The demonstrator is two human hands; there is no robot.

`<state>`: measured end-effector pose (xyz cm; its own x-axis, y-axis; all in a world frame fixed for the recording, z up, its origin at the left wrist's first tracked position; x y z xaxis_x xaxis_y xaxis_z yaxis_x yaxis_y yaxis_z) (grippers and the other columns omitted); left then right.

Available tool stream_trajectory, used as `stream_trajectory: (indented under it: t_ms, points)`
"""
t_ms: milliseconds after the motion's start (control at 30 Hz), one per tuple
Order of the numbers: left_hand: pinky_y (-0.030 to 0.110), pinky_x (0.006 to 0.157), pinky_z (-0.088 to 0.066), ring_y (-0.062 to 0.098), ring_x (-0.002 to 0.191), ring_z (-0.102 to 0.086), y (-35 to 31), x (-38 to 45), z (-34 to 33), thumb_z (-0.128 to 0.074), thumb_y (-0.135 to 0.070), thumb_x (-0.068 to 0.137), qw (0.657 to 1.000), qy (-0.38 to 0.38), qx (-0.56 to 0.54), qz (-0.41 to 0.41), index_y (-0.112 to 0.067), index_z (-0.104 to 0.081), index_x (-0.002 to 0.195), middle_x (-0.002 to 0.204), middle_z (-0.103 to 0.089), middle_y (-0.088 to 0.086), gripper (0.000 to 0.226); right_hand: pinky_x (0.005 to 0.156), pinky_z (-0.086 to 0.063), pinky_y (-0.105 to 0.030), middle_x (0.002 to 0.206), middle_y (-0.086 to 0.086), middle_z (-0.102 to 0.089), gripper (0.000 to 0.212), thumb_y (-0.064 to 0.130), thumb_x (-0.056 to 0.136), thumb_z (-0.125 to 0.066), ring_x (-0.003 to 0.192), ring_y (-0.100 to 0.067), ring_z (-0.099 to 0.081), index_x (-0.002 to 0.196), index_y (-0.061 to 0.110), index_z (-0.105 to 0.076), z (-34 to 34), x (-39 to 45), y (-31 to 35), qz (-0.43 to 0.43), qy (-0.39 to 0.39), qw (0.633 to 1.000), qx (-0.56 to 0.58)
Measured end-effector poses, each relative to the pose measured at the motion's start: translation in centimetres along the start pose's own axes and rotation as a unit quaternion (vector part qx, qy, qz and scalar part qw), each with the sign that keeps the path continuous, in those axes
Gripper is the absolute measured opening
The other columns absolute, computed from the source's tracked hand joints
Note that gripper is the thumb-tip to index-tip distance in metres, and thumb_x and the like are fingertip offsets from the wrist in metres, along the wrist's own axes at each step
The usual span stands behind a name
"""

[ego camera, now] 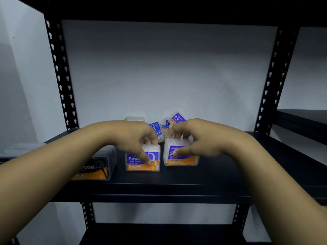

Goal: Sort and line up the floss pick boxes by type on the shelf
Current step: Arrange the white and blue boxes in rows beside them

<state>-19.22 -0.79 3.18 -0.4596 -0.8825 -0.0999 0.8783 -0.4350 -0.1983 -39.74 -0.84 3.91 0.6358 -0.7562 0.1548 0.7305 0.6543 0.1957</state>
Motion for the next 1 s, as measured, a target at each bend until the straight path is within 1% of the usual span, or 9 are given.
stream_trajectory:
  t_ms: [67,133,267,300,433,633,733,867,1000]
  points:
    - [0.041,0.087,-0.060,0.009,0.085,-0.074,0.3,-0.4,0.0,-0.090,-0.042,0.071,1.000,-0.005,-0.002,-0.002,-0.027,-0.071,0.105,0.093,-0.077,-0.011,0.042,0.080,-0.053,-0.024,0.110,0.017,-0.065,0.039,0.046,0.087,-0.078,0.097,-0.006,-0.063,0.122,0.037,-0.064,-0.7,0.3,0.6,0.000,0.012,1.000,0.006]
    - [0.043,0.088,-0.060,0.010,0.086,-0.074,0.6,-0.6,-0.1,-0.090,-0.040,0.071,1.000,-0.008,-0.016,-0.008,-0.026,-0.071,0.106,0.094,-0.078,-0.010,0.043,0.079,-0.053,-0.025,0.109,0.017,-0.065,0.039,0.047,0.087,-0.079,0.093,-0.004,-0.062,0.121,0.036,-0.064,-1.2,0.6,1.0,-0.001,0.016,1.000,0.000]
    - [0.045,0.088,-0.060,0.013,0.087,-0.076,0.8,-1.0,-0.3,-0.091,-0.034,0.072,0.999,-0.005,-0.037,-0.019,-0.022,-0.071,0.106,0.096,-0.079,-0.007,0.041,0.069,-0.043,-0.016,0.106,0.019,-0.062,0.039,0.048,0.087,-0.077,0.087,0.001,-0.058,0.122,0.036,-0.063,-2.0,0.8,1.2,-0.015,0.027,0.999,-0.016]
    - [0.045,0.088,-0.061,0.014,0.087,-0.076,0.8,-1.0,-0.3,-0.091,-0.032,0.072,0.999,-0.003,-0.043,-0.022,-0.021,-0.072,0.106,0.096,-0.080,-0.006,0.040,0.068,-0.042,-0.015,0.107,0.019,-0.062,0.040,0.049,0.087,-0.077,0.087,0.001,-0.058,0.122,0.035,-0.064,-2.2,0.8,1.2,-0.020,0.026,0.999,-0.020]
    - [0.045,0.088,-0.061,0.012,0.089,-0.077,0.8,-1.0,-0.6,-0.090,-0.032,0.073,0.998,0.000,-0.052,-0.024,-0.021,-0.072,0.104,0.097,-0.080,-0.007,0.037,0.075,-0.047,-0.021,0.114,0.016,-0.067,0.042,0.052,0.086,-0.077,0.097,-0.006,-0.062,0.123,0.033,-0.068,-2.3,1.0,1.1,-0.028,0.021,0.999,-0.030]
    - [0.044,0.090,-0.060,0.009,0.091,-0.076,1.0,-0.8,-0.8,-0.089,-0.036,0.073,0.999,0.003,-0.049,-0.021,-0.023,-0.072,0.106,0.101,-0.079,-0.009,0.040,0.069,-0.046,-0.018,0.111,0.016,-0.069,0.040,0.051,0.086,-0.078,0.092,-0.002,-0.063,0.123,0.035,-0.071,-2.2,0.8,1.5,-0.037,0.031,0.999,-0.007]
    - [0.044,0.091,-0.060,0.010,0.092,-0.076,1.1,-0.7,-0.8,-0.089,-0.037,0.073,0.998,0.011,-0.050,-0.022,-0.023,-0.072,0.106,0.101,-0.079,-0.010,0.040,0.072,-0.049,-0.019,0.112,0.016,-0.069,0.041,0.050,0.086,-0.078,0.094,-0.003,-0.064,0.124,0.035,-0.071,-2.1,0.8,1.6,-0.039,0.033,0.999,-0.007]
    - [0.045,0.090,-0.060,0.011,0.092,-0.076,1.2,-0.6,-0.7,-0.090,-0.038,0.072,0.999,0.013,-0.048,-0.021,-0.024,-0.072,0.104,0.101,-0.079,-0.010,0.040,0.081,-0.055,-0.025,0.114,0.014,-0.068,0.041,0.047,0.087,-0.078,0.096,-0.005,-0.064,0.125,0.033,-0.071,-2.3,0.7,1.5,-0.038,0.029,0.999,0.013]
    - [0.039,0.088,-0.061,0.006,0.089,-0.075,0.5,-0.7,-0.9,-0.089,-0.041,0.071,1.000,0.011,-0.012,-0.014,-0.026,-0.072,0.105,0.099,-0.079,-0.013,0.040,0.075,-0.050,-0.020,0.110,0.015,-0.067,0.041,0.048,0.087,-0.078,0.089,-0.002,-0.061,0.125,0.034,-0.071,-2.6,0.8,1.4,-0.036,0.021,0.999,0.015]
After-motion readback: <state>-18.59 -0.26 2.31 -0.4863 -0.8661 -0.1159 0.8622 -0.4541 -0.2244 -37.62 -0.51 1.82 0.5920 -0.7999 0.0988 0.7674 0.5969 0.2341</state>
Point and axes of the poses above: each hand's wrist, its own x-axis towards the middle knuckle, its own z-axis out of the back of the hand, y = z × x, the point moved 3 cm from there along x, towards the middle knuckle
